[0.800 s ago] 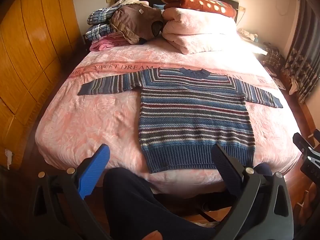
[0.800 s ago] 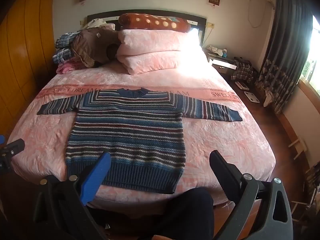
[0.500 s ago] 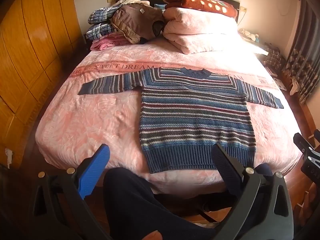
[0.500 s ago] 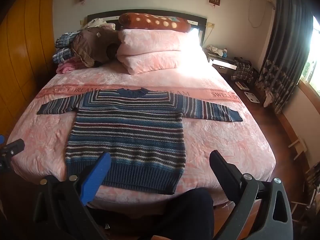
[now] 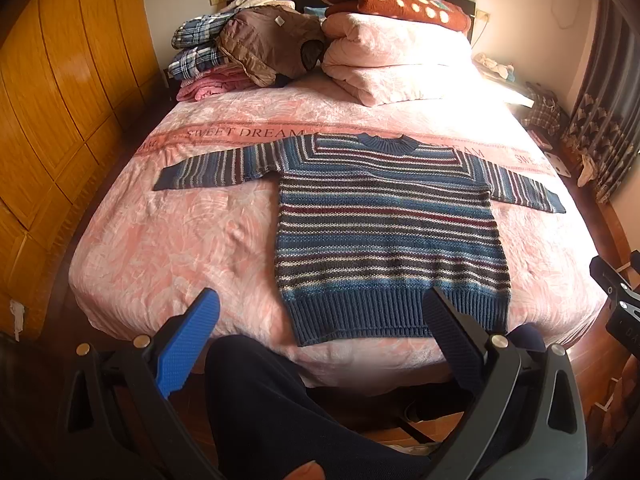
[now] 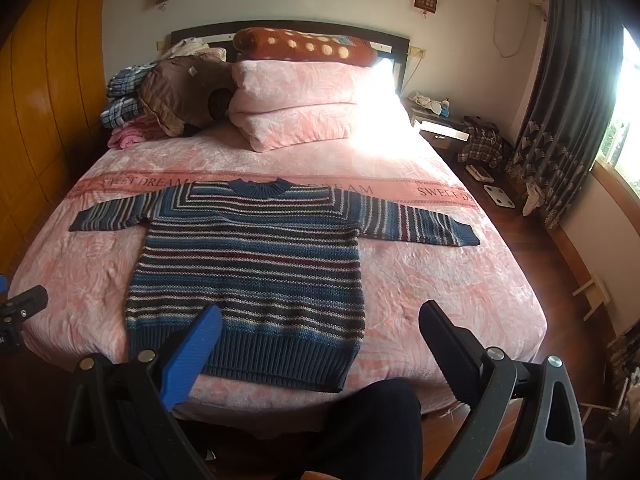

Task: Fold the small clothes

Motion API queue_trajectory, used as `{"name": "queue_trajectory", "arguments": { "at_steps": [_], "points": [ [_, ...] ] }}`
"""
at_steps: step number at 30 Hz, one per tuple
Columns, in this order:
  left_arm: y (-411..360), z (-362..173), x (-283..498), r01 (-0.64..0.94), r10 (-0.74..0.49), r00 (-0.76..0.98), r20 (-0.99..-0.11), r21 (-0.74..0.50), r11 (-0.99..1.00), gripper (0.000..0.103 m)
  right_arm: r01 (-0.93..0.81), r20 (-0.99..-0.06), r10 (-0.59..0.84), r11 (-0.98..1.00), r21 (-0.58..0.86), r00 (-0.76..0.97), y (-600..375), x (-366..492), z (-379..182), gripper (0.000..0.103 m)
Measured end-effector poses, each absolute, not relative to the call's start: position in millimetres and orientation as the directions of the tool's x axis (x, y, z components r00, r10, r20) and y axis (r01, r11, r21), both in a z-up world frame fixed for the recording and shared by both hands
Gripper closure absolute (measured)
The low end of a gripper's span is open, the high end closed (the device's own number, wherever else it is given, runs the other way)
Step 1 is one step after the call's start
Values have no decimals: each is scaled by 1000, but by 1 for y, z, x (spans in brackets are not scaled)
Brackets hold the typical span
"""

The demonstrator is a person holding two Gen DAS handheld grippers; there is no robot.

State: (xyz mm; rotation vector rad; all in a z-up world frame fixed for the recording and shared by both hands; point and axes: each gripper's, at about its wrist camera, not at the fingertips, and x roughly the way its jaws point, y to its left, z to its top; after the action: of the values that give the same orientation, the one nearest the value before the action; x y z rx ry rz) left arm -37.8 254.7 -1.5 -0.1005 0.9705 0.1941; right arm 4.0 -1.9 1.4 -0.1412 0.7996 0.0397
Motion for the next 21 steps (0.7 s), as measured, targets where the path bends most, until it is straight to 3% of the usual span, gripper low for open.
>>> {"name": "queue_trajectory", "arguments": {
  "at_steps": [21],
  "points": [
    [255,0,-38,-213,123,552,-825,3,977,3,-88,-708,-22,989,-118,706,-3,5,10,4]
  ]
}}
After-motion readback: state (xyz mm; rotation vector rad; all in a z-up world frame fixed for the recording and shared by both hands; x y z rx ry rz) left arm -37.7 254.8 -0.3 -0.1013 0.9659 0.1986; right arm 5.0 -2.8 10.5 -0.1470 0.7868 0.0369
